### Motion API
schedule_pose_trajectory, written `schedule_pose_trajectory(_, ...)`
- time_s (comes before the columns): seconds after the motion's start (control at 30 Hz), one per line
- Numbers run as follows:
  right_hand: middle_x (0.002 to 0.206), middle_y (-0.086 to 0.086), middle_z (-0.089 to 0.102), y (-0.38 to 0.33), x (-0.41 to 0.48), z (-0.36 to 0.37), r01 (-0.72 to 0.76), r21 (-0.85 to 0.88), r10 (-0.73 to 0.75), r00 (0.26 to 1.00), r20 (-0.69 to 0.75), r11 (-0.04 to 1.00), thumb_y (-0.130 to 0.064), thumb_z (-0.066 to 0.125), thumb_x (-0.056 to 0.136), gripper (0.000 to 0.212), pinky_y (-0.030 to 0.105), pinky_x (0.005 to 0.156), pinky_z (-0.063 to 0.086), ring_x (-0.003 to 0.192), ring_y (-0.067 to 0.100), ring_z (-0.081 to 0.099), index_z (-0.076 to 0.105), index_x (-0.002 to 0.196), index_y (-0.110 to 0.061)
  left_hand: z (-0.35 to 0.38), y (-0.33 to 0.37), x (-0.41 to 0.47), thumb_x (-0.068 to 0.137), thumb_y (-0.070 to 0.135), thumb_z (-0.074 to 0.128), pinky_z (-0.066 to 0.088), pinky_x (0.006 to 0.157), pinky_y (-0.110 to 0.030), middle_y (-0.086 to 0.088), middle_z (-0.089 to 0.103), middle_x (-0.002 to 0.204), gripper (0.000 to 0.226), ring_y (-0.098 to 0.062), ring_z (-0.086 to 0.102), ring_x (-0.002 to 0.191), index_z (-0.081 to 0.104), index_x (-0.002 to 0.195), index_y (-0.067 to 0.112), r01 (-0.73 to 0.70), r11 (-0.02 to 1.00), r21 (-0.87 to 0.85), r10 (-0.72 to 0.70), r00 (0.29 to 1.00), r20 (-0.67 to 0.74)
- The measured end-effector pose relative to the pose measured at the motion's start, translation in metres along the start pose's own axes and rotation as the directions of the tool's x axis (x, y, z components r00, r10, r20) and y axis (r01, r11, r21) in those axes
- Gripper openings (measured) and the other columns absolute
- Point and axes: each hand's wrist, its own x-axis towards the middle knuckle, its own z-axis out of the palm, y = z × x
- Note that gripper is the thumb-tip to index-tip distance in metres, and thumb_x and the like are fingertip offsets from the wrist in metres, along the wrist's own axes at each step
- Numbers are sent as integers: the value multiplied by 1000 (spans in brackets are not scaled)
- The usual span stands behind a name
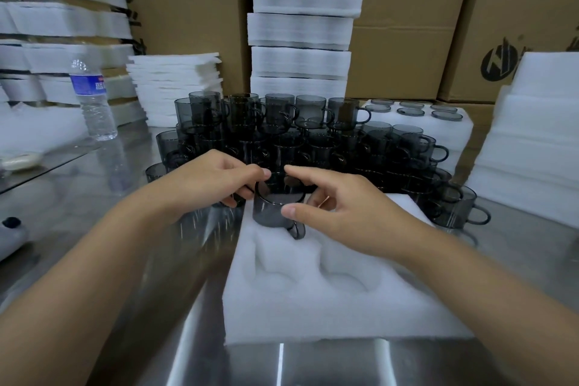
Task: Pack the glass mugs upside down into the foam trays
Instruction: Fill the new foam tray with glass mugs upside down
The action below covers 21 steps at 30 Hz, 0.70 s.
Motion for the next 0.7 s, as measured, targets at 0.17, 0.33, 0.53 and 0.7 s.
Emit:
schedule_pose_trajectory(0.17, 73, -12, 59, 1, 1, 1, -11, -41, 13, 999, 44, 999, -51, 63, 82, 57, 6, 60, 40, 61, -6, 51, 46, 136, -44, 2, 1, -3, 90, 40, 57, 48, 62, -11, 20, 71, 82, 19, 7, 63, 74, 75, 84, 40, -67, 998, 8, 67, 997, 44)
schedule_pose_trajectory(0.33, 66, -14, 56, 2, 2, 2, 1, -81, 3, 999, 52, 997, -54, 64, 79, 58, 7, 61, 40, 61, -8, 51, 48, 134, -43, 1, 2, -6, 91, 34, 58, 48, 62, -8, 24, 70, 91, 16, 8, 63, 83, 73, 91, 40, -117, 993, 22, 113, 986, 119)
schedule_pose_trajectory(0.53, 79, -15, 58, 1, 1, 3, -9, -150, 24, 995, 101, 989, -55, 65, 79, 59, 4, 63, 37, 66, -11, 51, 51, 134, -39, 2, -4, -4, 88, 34, 64, 50, 76, -17, 20, 70, 92, 15, -1, 65, 86, 70, 90, 48, -130, 987, 98, 115, 983, 145)
schedule_pose_trajectory(0.7, 113, -22, 53, 1, 3, 5, 47, -141, -26, 989, 145, 989, -44, 65, 85, 34, 7, 74, 36, 80, -8, 49, 65, 117, -35, 4, -5, -4, 86, 30, 67, 40, 57, -10, 14, 64, 69, 14, 4, 52, 60, 72, 86, 43, -164, 977, 138, 147, 981, 126)
